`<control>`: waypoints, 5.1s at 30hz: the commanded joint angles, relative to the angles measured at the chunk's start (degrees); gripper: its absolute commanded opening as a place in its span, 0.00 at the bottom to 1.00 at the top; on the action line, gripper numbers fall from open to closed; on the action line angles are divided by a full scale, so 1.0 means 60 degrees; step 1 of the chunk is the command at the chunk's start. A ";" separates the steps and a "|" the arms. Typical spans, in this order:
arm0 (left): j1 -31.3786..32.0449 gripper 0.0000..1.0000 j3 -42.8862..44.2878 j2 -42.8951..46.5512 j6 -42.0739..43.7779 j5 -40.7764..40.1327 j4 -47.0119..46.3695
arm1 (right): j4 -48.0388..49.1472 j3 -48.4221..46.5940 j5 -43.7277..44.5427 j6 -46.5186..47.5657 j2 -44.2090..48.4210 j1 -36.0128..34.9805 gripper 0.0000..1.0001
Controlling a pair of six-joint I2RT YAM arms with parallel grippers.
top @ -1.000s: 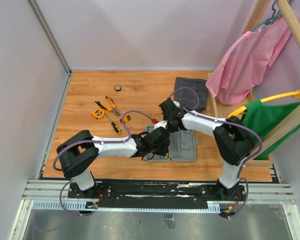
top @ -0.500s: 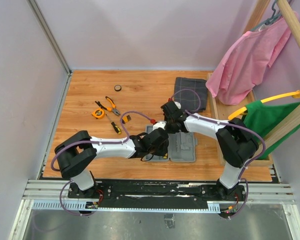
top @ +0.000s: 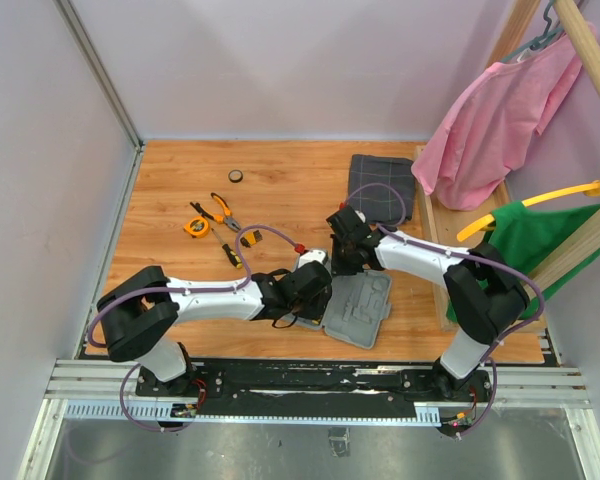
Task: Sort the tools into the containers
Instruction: Adjust the screwdriver in the storage box.
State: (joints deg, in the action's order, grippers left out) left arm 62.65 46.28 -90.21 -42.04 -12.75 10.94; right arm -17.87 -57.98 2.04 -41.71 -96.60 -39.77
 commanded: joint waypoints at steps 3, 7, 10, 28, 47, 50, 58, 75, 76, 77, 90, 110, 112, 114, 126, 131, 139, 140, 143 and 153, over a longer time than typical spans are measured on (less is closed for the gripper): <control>0.0054 0.18 -0.0251 -0.0251 0.0485 -0.0601 0.4050 | -0.2801 -0.0080 0.0202 0.0804 -0.0438 0.0065 0.01; 0.0049 0.21 0.0198 0.0003 0.0516 -0.0875 0.4228 | -0.2823 -0.0138 0.0123 0.0836 -0.0533 0.0066 0.01; 0.0048 0.22 0.0457 0.0096 0.0583 -0.0995 0.4256 | -0.2652 -0.0055 -0.0025 0.0883 -0.0325 0.0066 0.01; 0.0050 0.48 0.1800 0.0930 0.1422 -0.0965 0.3323 | -0.1493 0.0006 -0.0867 0.1254 0.1128 0.0066 0.05; 0.0023 0.48 0.0169 0.1113 0.2647 -0.0540 0.1290 | -0.1594 -0.0036 -0.0961 0.0087 0.0634 -0.0462 0.12; 0.0023 0.48 -0.0019 0.1204 0.2692 -0.0517 0.1203 | -0.1583 -0.0101 -0.0878 0.0042 0.0518 -0.0489 0.11; 0.0023 0.48 -0.0169 0.1210 0.2716 -0.0488 0.1083 | -0.1490 -0.0318 -0.0707 0.0071 0.0265 -0.0502 0.11; 0.0029 0.45 -0.0204 0.0968 0.2644 -0.0266 0.0949 | -0.1245 -0.0346 -0.0663 0.0082 0.0498 -0.0491 0.10; 0.0031 0.45 -0.0209 0.0951 0.2642 -0.0252 0.0933 | -0.1241 -0.0357 -0.0676 0.0090 0.0449 -0.0504 0.10; 0.0030 0.45 -0.0213 0.0932 0.2642 -0.0241 0.0923 | -0.1241 -0.0377 -0.0677 0.0096 0.0412 -0.0500 0.10; 0.0039 0.34 -0.0206 0.0810 0.2642 -0.0145 0.0872 | -0.1153 -0.0373 -0.0634 0.0100 0.0639 -0.0502 0.10; 0.0020 0.22 0.0006 0.0696 0.2684 -0.0197 0.0963 | -0.1256 -0.0430 -0.0572 0.0068 0.0362 -0.0500 0.10; 0.0025 0.22 -0.0007 0.0682 0.2684 -0.0175 0.0973 | -0.1212 -0.0466 -0.0591 0.0074 0.0257 -0.0505 0.09; 0.0028 0.22 -0.0009 0.0702 0.2684 -0.0160 0.0969 | -0.1207 -0.0508 -0.0576 0.0082 0.0149 -0.0505 0.09; 0.0033 0.20 -0.0044 0.0578 0.2728 0.0110 0.0872 | -0.1222 -0.0413 -0.0399 0.0031 -0.0263 -0.0516 0.09; 0.0030 0.21 -0.0096 0.0563 0.2711 0.0108 0.0857 | -0.1003 -0.0292 -0.0535 0.0092 0.0117 -0.0525 0.10; 0.0024 0.26 -0.0215 0.0565 0.2679 0.0145 0.0876 | -0.1177 -0.0265 -0.0245 0.0192 0.1102 -0.0523 0.10; 0.0038 0.26 -0.0241 0.0543 0.2650 0.0164 0.0860 | -0.1192 -0.0193 -0.0215 0.0175 0.1186 -0.0508 0.10; 0.0026 0.26 -0.0271 0.0408 0.2507 0.0159 0.0856 | -0.1218 0.0016 -0.0121 0.0116 0.1377 -0.0500 0.11; -0.0156 0.20 0.0116 -0.0917 0.1166 0.0155 0.0804 | -0.1441 0.0281 0.0079 -0.0006 0.1701 -0.0402 0.11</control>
State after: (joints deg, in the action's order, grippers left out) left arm 62.61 47.97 -89.62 -30.13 -13.23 12.80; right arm -24.45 -56.90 0.25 -40.80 -87.99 -41.85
